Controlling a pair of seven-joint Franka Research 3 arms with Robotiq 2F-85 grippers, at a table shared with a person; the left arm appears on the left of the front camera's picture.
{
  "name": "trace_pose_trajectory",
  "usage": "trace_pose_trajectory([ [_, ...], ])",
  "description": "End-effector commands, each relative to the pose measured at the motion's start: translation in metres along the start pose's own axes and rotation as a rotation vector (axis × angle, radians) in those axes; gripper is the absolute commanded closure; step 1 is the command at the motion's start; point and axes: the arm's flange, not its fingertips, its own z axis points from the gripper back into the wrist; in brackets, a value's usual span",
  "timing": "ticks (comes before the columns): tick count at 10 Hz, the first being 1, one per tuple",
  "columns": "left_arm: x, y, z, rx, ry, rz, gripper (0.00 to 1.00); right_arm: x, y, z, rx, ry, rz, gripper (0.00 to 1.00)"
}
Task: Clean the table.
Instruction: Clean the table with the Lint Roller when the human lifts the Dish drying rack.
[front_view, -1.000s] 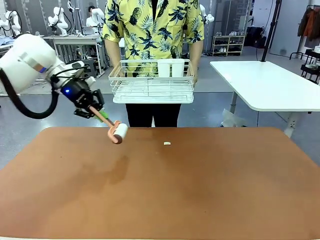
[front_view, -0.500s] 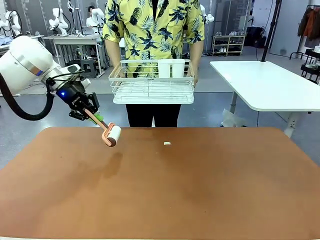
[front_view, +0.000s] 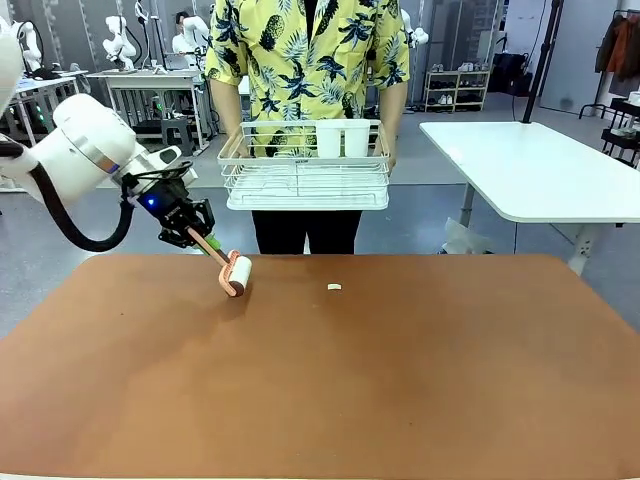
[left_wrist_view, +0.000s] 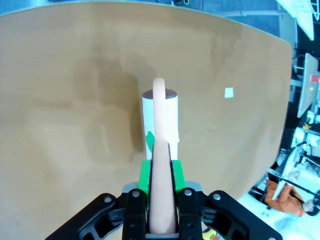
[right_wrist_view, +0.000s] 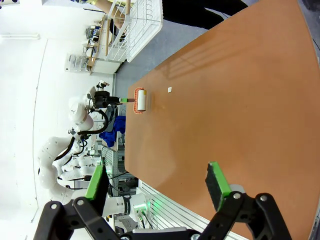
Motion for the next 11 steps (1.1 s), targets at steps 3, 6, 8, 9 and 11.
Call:
trace_pose_trajectory([
  [3, 0.018, 0.004, -0.019, -0.023, 0.02, -0.03, 0.79, -0.002, 0.002, 0.002, 0.013, 0.0, 0.009, 0.0],
  [6, 0.013, 0.003, -0.02, -0.014, 0.012, -0.004, 0.79, -0.002, 0.002, 0.002, 0.013, 0.0, 0.009, 0.0],
  [8, 0.013, 0.003, -0.02, -0.014, 0.012, -0.004, 0.79, -0.002, 0.002, 0.002, 0.013, 0.0, 0.009, 0.0],
  [9, 0.013, 0.003, -0.02, -0.014, 0.012, -0.004, 0.79, -0.002, 0.002, 0.002, 0.013, 0.0, 0.009, 0.0],
  [11, 0.014, 0.003, -0.024, -0.02, 0.02, -0.005, 0.79, -0.002, 0.002, 0.002, 0.013, 0.0, 0.009, 0.0],
])
